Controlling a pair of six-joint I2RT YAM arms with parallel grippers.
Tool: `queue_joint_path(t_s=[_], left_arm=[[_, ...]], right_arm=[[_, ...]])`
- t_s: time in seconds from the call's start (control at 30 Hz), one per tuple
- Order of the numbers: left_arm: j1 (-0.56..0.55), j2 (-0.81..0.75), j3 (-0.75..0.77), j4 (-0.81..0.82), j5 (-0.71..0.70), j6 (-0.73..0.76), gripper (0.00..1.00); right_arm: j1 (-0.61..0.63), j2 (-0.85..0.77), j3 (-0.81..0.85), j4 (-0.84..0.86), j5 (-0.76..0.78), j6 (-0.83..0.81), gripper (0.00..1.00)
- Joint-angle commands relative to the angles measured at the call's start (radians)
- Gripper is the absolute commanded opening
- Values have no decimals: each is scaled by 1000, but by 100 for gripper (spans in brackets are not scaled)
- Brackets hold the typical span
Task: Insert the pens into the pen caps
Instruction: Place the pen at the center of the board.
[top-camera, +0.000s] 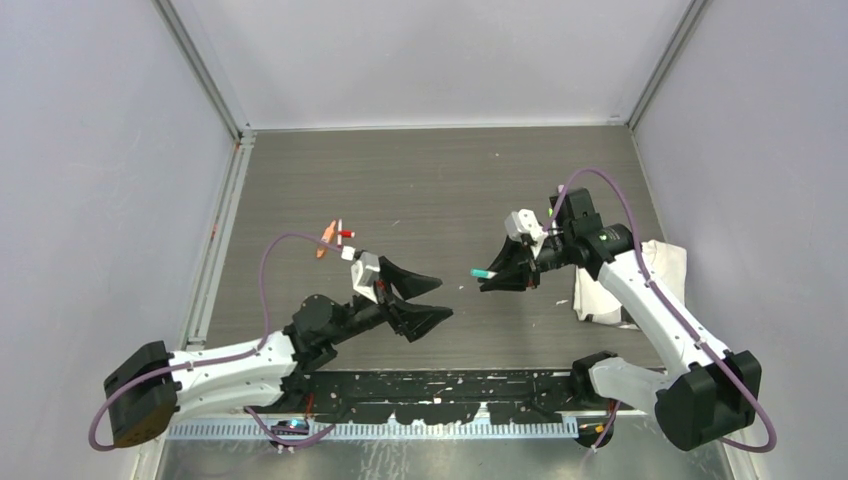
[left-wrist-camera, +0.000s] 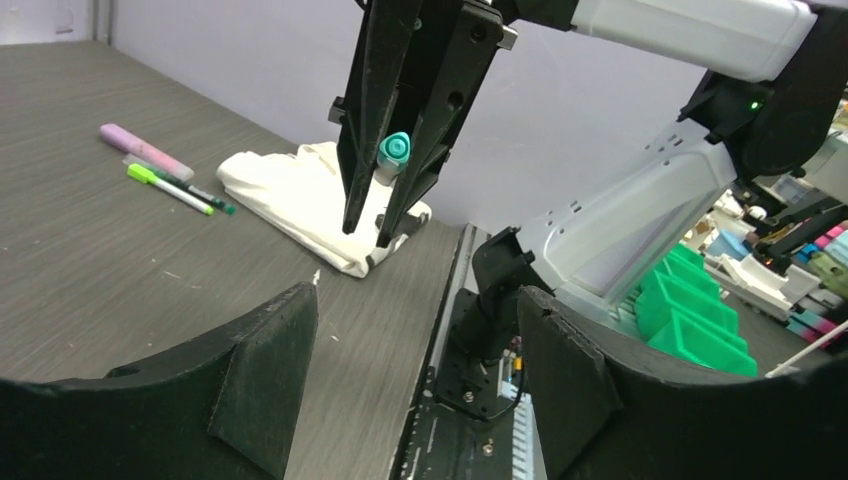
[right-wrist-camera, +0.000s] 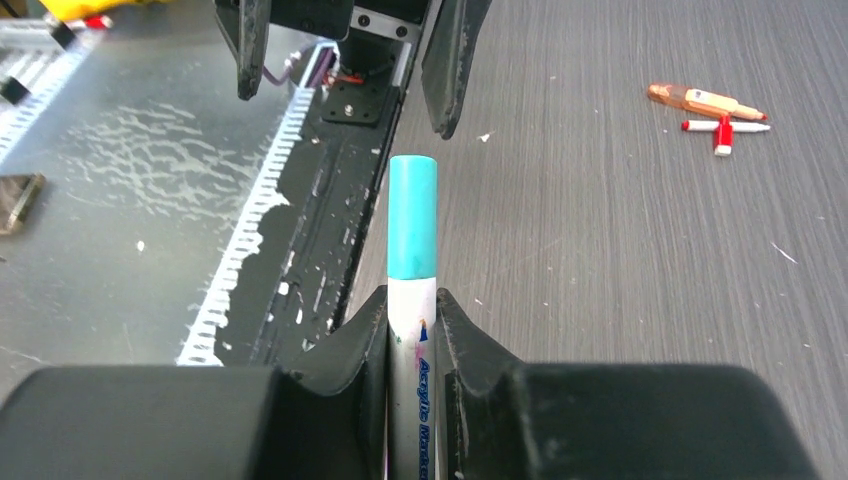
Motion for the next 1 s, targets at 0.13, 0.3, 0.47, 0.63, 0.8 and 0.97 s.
queue_joint_path(t_s=[0.13,0.3,0.47,0.63,0.8,0.97], left_arm=[[3,-8,-60,78,-67,83,74],[4,-47,-114,-30,-249,66,75],[3,-98,-132,-151,-320,52,75],[3,-108,-152,-162,-318,50,75],[4,-131,-169,-168,-314,42,75],[4,-157,-169,-196,-312,29,75]], right_arm=[[-9,-8,-33,241,219,206,5],[-51,136,-73,511,654,524,6],[-111,334,23,506,1006,670,5],[-131,475,16,649,1367,769,6],[-141,629,106,661,1607,811,9],[-184,717,173,612,1620,811,24]])
